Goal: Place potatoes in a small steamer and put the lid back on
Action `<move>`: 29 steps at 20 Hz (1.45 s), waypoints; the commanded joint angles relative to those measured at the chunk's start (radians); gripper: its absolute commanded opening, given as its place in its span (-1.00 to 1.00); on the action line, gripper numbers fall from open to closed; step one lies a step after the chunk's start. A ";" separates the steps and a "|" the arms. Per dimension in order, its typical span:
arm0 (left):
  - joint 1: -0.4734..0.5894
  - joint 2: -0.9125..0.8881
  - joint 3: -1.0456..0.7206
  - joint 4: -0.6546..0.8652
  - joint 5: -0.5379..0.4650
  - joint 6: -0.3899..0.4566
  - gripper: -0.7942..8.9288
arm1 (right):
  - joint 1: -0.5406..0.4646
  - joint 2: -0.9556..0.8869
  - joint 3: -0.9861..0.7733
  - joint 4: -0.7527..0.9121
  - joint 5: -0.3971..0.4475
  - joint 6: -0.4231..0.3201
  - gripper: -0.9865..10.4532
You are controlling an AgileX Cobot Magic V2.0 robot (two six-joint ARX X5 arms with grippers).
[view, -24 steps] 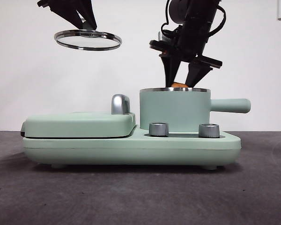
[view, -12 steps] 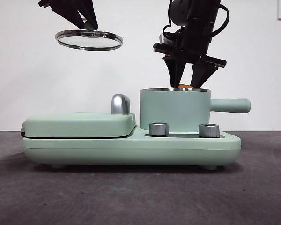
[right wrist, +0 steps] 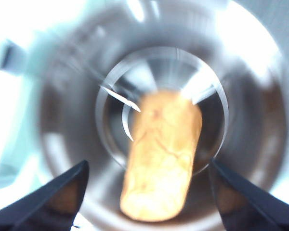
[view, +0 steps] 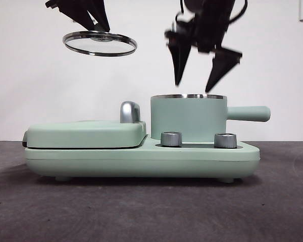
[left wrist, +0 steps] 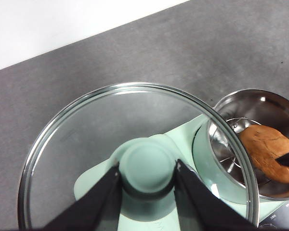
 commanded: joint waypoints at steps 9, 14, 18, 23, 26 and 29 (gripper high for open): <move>-0.084 -0.004 0.039 -0.003 0.004 0.007 -0.80 | 0.006 -0.296 0.092 -0.113 -0.027 -0.015 -0.13; -0.153 0.003 0.039 0.018 0.004 0.011 -0.80 | 0.035 -0.557 0.092 -0.113 -0.018 -0.005 -0.13; -0.208 0.024 0.039 0.048 0.004 0.012 -0.80 | 0.064 -0.735 0.021 -0.113 -0.018 0.029 -0.13; -0.274 0.057 0.039 0.082 0.004 0.042 -0.80 | 0.079 -0.985 -0.269 -0.113 0.034 0.028 -0.13; -0.307 0.084 0.039 0.104 0.004 0.044 -0.80 | 0.079 -1.133 -0.457 -0.113 0.035 0.029 -0.13; -0.329 0.114 0.039 0.118 0.004 0.056 -0.80 | 0.078 -1.259 -0.616 -0.064 0.034 0.037 -0.13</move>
